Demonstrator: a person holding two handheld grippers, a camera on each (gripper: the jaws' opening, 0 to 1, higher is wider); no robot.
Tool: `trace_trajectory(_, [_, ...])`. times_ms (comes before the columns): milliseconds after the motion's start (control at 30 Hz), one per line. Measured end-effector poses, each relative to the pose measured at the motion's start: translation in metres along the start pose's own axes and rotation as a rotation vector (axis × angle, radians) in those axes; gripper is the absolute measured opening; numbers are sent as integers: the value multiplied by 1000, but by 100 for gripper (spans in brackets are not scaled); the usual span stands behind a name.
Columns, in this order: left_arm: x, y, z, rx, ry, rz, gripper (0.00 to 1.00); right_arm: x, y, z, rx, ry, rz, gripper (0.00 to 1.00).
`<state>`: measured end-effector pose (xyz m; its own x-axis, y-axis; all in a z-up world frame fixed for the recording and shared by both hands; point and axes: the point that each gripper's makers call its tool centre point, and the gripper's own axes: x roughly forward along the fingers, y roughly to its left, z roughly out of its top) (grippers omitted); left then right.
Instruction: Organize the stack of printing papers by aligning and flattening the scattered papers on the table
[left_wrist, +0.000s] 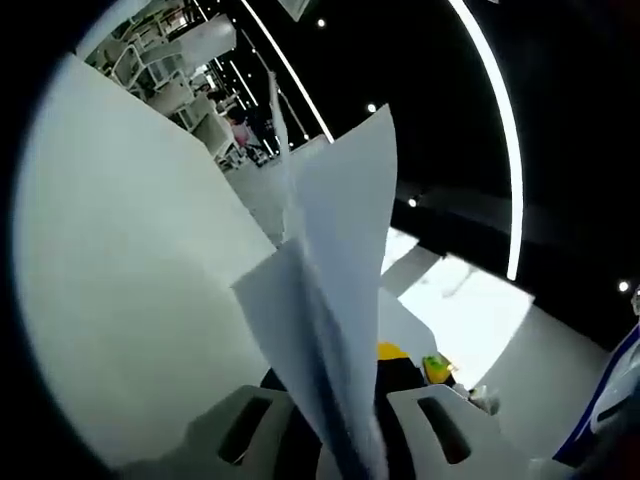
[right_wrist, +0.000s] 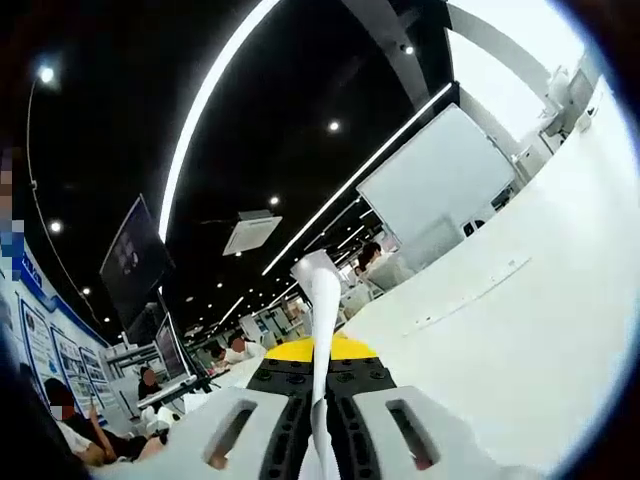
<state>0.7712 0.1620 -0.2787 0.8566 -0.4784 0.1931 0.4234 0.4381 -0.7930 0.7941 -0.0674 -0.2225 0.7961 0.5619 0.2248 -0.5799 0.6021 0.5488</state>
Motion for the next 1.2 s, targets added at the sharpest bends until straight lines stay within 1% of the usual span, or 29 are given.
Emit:
trace_trajectory(167, [0,-2,-1,-6,0,-4,14,1,1,-3,5,10,2,0])
trace_trajectory(267, [1,-3,-2,-11,0,-9,15,3,6,-11,7,32,10,0])
trace_trajectory(367, [1,-5,-4,-33,8,-20,17,3,9,-14,5,47,18,0])
trace_trajectory(467, [2,-6,-5,-24,13,-22,18,5,11,-20,12,65,25,0])
trace_trajectory(800, [1,-6,-4,-29,14,-25,19,6,18,-36,57,119,41,0])
trace_trajectory(1000, [2,-10,-6,-40,19,-41,23,5,25,-47,62,161,56,0])
trace_trajectory(1200, [2,-11,-6,-42,18,-43,25,4,34,-56,90,197,83,0])
